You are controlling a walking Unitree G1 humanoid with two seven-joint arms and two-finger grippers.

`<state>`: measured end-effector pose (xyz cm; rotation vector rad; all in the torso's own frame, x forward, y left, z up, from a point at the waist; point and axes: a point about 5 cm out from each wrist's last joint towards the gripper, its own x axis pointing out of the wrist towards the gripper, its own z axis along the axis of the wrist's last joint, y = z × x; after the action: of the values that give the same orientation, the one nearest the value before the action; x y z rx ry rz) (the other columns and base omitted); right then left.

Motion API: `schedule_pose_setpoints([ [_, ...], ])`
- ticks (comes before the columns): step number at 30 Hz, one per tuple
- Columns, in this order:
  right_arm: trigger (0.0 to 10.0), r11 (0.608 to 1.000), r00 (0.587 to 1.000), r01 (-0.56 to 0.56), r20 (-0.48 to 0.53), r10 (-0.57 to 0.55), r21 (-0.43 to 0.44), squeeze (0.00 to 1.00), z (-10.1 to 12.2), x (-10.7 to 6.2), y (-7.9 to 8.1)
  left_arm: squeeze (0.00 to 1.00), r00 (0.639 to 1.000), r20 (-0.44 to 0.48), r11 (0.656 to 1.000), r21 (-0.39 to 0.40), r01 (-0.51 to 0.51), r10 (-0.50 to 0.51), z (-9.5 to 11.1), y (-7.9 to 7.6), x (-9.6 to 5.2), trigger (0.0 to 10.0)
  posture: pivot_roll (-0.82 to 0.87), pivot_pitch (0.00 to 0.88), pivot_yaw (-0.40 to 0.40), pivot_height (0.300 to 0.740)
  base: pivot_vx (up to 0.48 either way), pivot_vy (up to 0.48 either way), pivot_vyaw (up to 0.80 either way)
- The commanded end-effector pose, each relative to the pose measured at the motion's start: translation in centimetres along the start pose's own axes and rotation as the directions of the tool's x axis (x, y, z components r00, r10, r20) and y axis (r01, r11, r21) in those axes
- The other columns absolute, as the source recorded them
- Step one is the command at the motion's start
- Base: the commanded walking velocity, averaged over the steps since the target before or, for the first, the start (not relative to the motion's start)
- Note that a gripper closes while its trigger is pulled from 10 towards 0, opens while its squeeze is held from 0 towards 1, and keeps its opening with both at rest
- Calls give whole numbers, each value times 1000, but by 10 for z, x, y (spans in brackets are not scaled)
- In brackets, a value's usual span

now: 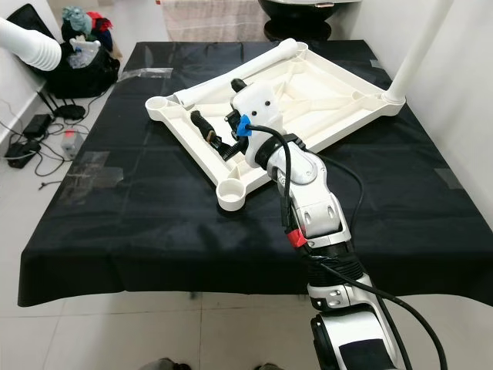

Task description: Building children table

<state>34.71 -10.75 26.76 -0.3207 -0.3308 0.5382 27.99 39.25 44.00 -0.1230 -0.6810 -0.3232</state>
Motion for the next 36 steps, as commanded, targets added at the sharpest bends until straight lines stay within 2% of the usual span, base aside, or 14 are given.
schedule_pose_setpoints([
  [1,10000,1000,1000,15,14,-15,-3,0,0,4,1,0,999,6,999,30,-32,31,4,2,0,2392,6,0,98,740,0,0,0],
  [2,10000,999,999,34,-5,-34,-3,0,-6,7,-2,0,997,-6,997,39,-74,74,2,3,1,10000,8,0,107,740,0,0,0],
  [5,10000,999,999,50,-17,-50,1,0,-11,9,-5,0,993,-29,991,73,-114,117,0,5,2,10000,12,0,108,740,0,0,0],
  [7,10000,997,996,79,-37,-78,22,0,-20,13,-12,0,957,-98,938,191,289,-274,-66,-130,101,10000,22,0,108,740,0,0,0],
  [8,10000,997,996,79,-37,-78,22,0,-20,13,-12,0,957,-98,938,191,289,-274,-66,-130,101,10000,22,0,108,740,0,0,0],
  [9,10000,994,993,106,-50,-104,38,0,-25,16,-19,0,906,-112,889,175,422,-408,-117,-248,126,10000,35,0,99,740,0,0,0],
  [10,10000,994,993,106,-50,-104,38,0,-25,16,-19,0,906,-112,889,175,422,-408,-117,-248,126,10000,35,0,99,740,0,0,0],
  [11,10000,988,987,148,-71,-144,48,0,-31,18,-26,0,886,-85,874,150,463,-455,-145,-342,125,10000,39,0,86,740,0,0,0],
  [12,10000,988,987,148,-71,-144,48,0,-31,18,-26,0,886,-85,874,150,463,-455,-145,-342,125,10000,39,0,86,740,0,0,0],
  [13,10000,983,982,176,-86,-171,52,0,-35,20,-30,0,888,-78,875,153,460,-453,-156,-391,119,10000,40,0,81,740,0,0,0],
  [14,10000,967,960,249,-148,-238,53,0,-48,21,-41,0,933,-231,948,93,304,-276,-209,-233,108,10000,47,0,51,740,0,0,0],
  [15,10000,967,960,249,-148,-238,53,0,-48,21,-41,0,933,-231,948,93,304,-276,-209,-233,108,10000,47,0,51,740,0,0,0],
  [17,10000,962,954,265,-163,-251,67,0,-50,22,-45,0,955,-241,979,66,195,-174,-209,-157,78,10000,48,0,47,740,0,0,0],
  [36,10000,932,908,361,-220,-357,-25,0,-71,11,-66,0,981,-188,987,146,67,-38,-213,-139,60,10000,64,0,27,740,0,0,0],
])
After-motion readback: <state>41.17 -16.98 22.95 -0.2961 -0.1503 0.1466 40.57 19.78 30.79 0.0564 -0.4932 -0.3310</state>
